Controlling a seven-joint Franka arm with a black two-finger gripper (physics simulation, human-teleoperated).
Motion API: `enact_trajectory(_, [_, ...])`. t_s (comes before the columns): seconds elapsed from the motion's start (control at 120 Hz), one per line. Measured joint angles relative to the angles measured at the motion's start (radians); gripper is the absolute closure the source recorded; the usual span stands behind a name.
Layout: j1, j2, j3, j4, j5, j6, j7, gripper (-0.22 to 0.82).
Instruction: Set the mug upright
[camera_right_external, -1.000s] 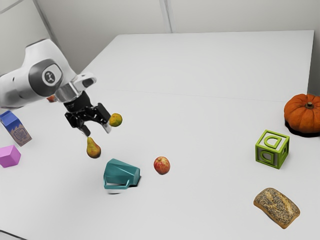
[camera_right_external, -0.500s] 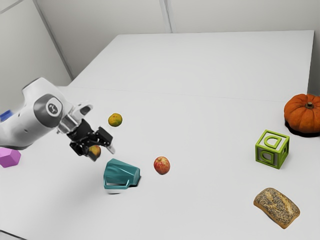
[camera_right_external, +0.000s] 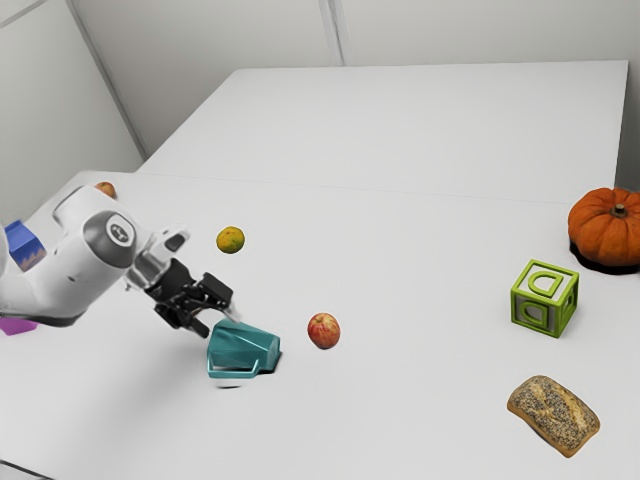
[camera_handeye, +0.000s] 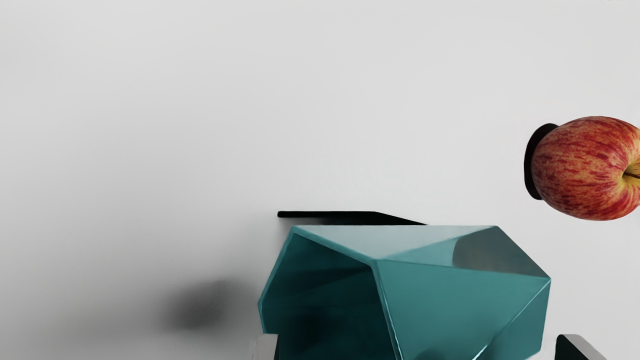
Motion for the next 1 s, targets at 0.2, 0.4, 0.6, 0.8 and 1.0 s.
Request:
enact_trajectory(0.2, [0.001, 0.016, 0.001, -0.003, -0.104, -0.043, 0.096, 0.00])
enact_trajectory(0.4, [0.012, 0.047, 0.004, -0.003, -0.204, -0.094, 0.188, 0.00])
enact_trajectory(0.6, [0.020, 0.062, 0.038, -0.009, -0.308, -0.152, 0.268, 0.00])
enact_trajectory(0.8, [0.018, 0.072, 0.044, -0.024, -0.374, -0.194, 0.330, 0.00])
enact_trajectory(1.0, [0.011, 0.090, 0.044, -0.036, -0.410, -0.211, 0.380, 0.04])
